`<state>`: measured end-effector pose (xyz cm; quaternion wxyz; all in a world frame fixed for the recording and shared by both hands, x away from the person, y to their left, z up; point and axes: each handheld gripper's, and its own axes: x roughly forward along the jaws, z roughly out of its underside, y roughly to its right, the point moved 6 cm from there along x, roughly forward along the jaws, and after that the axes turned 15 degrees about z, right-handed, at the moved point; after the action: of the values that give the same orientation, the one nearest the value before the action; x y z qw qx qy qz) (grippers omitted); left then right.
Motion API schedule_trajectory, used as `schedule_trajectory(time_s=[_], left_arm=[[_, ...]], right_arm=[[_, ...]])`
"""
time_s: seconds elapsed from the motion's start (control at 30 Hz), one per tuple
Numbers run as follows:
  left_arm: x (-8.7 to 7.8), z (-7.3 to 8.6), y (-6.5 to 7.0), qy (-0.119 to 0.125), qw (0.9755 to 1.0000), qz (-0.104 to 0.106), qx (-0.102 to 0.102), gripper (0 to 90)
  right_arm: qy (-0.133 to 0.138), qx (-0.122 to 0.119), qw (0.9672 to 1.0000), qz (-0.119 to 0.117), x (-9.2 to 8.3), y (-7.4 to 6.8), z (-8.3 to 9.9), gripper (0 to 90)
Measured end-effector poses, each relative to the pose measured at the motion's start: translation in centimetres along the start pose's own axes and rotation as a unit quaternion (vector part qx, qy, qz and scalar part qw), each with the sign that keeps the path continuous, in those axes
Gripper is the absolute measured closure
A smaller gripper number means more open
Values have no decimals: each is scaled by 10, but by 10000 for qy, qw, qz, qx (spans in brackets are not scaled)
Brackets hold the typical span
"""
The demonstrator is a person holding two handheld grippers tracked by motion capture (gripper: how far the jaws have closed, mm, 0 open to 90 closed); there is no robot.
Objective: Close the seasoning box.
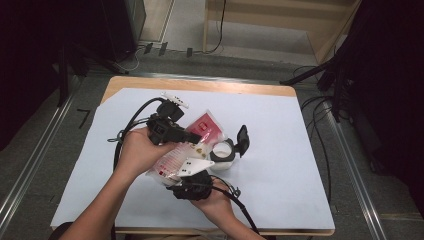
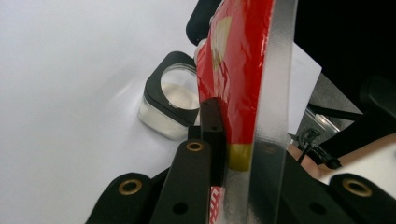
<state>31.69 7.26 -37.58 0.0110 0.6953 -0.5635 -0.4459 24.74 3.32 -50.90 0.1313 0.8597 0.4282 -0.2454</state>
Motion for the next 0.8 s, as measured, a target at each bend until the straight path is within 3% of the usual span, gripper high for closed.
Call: schedule_trajectory(time_s=[0.2,0.3,0.5,0.63,0.77,0.8], left_arm=[[-14,-1,0,234,9996,136,34,897],[-20,0,-1,316,9994,125,36,897],[-30,1,-2,390,9990,171,133,899],[-32,1,0,353,9990,151,222,899],[-34,3,0,278,9992,101,281,899],[-35,3,-1,252,9992,111,306,899]], right_arm=[[120,3,9998,144,-4,9,-2,581],[175,132,9996,201,-5,15,-2,577],[264,166,9990,323,-7,23,-3,567],[237,401,9984,316,-6,32,1,560],[56,927,9954,253,-5,45,8,572],[14,989,9945,330,-6,50,9,572]])
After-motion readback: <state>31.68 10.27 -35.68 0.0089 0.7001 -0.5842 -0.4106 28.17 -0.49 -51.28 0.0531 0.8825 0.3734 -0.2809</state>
